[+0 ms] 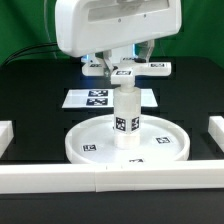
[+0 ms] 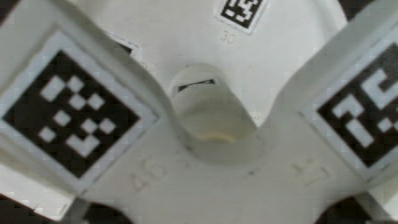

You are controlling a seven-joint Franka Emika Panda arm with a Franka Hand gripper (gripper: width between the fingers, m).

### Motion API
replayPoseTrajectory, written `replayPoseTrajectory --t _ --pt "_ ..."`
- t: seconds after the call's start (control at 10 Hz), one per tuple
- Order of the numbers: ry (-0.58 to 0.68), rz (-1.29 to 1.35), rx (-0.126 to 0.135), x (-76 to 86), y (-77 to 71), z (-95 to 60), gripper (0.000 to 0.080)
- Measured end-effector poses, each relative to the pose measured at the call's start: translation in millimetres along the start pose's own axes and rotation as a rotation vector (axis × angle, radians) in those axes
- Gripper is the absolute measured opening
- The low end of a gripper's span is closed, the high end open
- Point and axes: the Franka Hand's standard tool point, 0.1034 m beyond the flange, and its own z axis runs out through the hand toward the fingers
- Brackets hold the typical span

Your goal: Assemble round table

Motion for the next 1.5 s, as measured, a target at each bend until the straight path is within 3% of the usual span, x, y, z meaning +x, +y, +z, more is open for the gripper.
replayPoseTrajectory --t 0.7,1.5 --pt "-0.018 -0.007 0.012 -8.7 0.2 15.1 0.0449" --pt "-0.018 -0.009 0.012 -8.7 0.5 15.4 0.0449"
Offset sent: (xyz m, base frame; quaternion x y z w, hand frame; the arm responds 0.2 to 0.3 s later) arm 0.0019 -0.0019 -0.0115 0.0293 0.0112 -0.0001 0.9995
